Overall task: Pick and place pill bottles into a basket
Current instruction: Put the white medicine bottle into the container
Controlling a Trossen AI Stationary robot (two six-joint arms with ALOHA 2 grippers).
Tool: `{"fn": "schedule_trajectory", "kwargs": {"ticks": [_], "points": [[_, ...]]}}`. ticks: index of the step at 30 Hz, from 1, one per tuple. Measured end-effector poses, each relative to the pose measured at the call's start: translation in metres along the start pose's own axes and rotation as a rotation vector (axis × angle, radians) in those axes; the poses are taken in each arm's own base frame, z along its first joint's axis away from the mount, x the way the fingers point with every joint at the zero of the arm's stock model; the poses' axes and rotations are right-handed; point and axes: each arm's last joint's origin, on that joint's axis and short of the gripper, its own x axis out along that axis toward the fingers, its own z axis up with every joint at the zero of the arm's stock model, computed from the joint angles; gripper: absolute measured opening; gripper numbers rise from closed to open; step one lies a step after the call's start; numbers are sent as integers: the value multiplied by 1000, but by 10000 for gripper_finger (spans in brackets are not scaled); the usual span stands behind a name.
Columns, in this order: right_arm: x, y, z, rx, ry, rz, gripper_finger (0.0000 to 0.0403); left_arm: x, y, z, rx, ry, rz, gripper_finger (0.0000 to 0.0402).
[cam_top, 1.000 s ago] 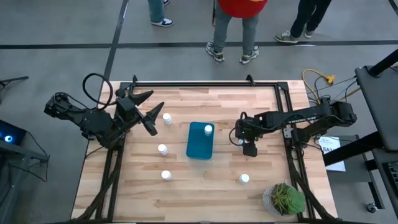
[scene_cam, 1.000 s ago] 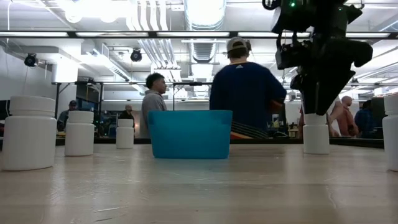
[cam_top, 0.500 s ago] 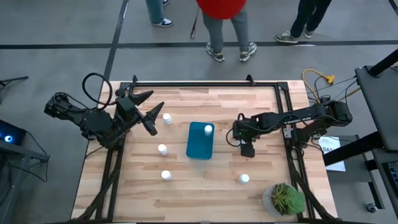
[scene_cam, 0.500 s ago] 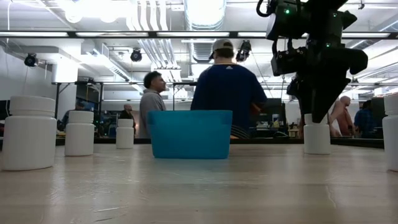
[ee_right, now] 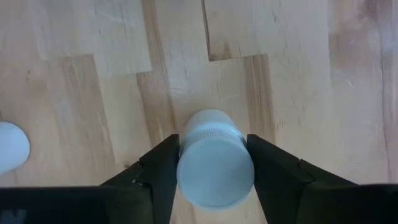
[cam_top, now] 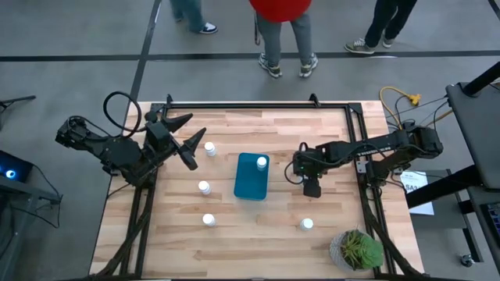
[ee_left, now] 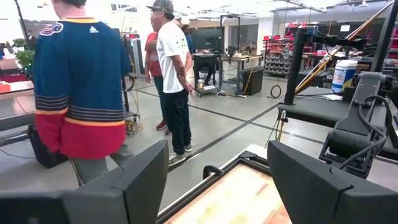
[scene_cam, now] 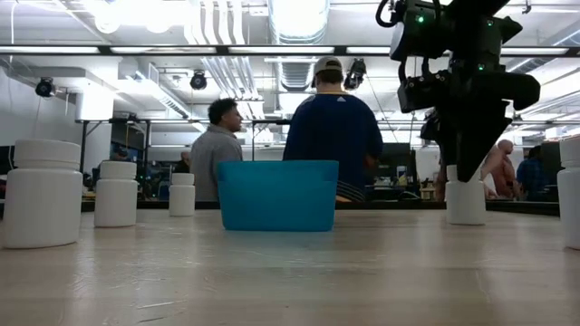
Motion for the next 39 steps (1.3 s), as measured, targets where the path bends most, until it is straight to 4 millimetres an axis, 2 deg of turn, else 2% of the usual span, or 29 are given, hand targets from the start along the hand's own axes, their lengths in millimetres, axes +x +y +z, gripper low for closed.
{"fn": "schedule_trajectory", "kwargs": {"ticks": [3, 9, 13, 24, 30, 39], "points": [[0, -1, 0, 3, 0, -1, 150, 0, 0, 0, 0, 0, 1, 256], [-2, -5, 1, 37, 3, 3, 149, 2, 1, 0, 1, -1, 11, 256], [-13, -5, 9, 46, -15, 5, 149, 2, 1, 0, -1, -2, 13, 256], [-67, 2, 43, 7, -134, -9, 149, 2, 1, 2, -23, -10, 13, 256], [-99, 2, 53, -12, -166, -35, 149, 3, -1, 1, -18, -8, 13, 256], [-133, 0, 59, -18, -186, -73, 149, 4, -4, -1, -6, -4, 15, 256]]}}
